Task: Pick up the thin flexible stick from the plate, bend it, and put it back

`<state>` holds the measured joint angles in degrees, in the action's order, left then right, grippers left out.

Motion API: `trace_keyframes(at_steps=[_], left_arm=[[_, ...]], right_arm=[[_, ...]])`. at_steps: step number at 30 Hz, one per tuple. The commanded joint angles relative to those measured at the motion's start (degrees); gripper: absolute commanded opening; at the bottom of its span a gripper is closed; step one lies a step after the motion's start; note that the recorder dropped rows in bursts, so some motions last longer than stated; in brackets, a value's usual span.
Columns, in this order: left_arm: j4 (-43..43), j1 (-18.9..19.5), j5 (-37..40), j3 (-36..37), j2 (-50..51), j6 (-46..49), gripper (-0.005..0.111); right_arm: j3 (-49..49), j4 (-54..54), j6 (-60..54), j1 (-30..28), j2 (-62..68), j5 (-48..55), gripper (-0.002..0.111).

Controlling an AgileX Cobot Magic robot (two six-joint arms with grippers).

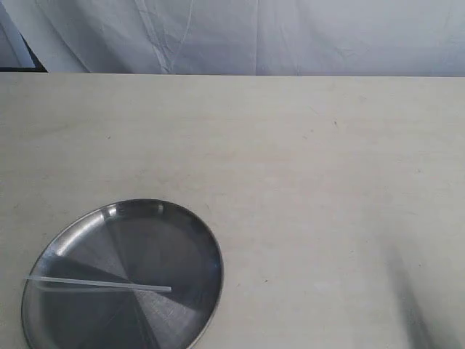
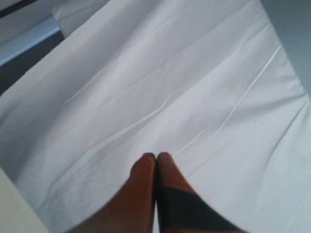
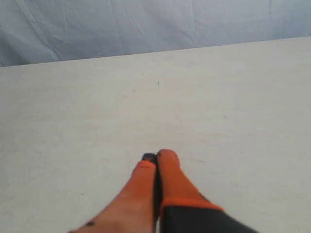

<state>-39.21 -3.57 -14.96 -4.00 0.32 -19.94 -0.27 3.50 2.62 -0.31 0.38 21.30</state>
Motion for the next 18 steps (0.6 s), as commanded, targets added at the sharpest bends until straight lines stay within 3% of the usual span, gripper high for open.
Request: trace_keyframes(at_steps=[1,4,7,9,14,16,18], left_arm=[[-1.03,0.00,-1.17,-2.73,-0.32,-5.39,0.000],[9.24,0.00,4.36,-7.38,0.91,-4.94,0.000],[26.29,0.00,22.48,-17.12,8.03,-4.77,0.000],[32.82,-0.14,35.43,-25.10,14.89,1.64,0.000],[25.50,-1.67,65.98,-44.13,36.58,36.67,0.000],[22.05,-1.67,75.51,-49.33,45.36,44.28,0.000],[21.64,-1.67,80.25,-52.14,52.77,46.35,0.001]], right_arm=[[0.27,-0.23,-0.06,-0.37,-0.38,-0.63,0.000],[0.27,-0.23,-0.06,-0.37,-0.38,-0.63,0.000],[0.27,-0.23,-0.06,-0.37,-0.38,-0.63,0.000],[0.27,-0.23,-0.06,-0.37,-0.38,-0.63,0.000],[0.27,-0.23,-0.06,-0.27,-0.38,-0.64,0.000],[0.27,-0.41,-0.06,-0.27,-0.38,-0.46,0.000],[0.27,-0.55,-0.06,-0.27,-0.38,-0.46,0.000]])
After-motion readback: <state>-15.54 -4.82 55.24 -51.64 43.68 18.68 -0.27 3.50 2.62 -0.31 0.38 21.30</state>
